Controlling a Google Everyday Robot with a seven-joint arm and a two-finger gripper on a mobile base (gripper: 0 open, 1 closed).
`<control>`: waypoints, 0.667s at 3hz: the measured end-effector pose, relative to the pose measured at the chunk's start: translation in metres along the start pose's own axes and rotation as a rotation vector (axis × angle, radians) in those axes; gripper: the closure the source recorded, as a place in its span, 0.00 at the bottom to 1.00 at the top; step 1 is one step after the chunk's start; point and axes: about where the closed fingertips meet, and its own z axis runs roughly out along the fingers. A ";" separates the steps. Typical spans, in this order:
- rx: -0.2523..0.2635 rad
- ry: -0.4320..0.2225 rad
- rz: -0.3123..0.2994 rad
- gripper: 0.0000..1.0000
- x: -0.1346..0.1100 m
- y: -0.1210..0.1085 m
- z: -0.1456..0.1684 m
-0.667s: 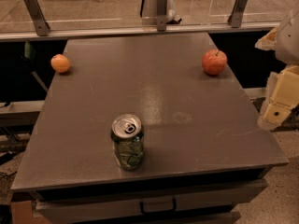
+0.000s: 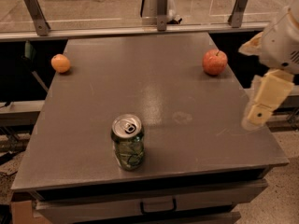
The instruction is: Move green can near orange
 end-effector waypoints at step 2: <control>-0.213 -0.229 -0.170 0.00 -0.083 0.033 0.061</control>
Offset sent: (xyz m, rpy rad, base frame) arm -0.0088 0.1557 -0.0580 0.3300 0.1838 0.4372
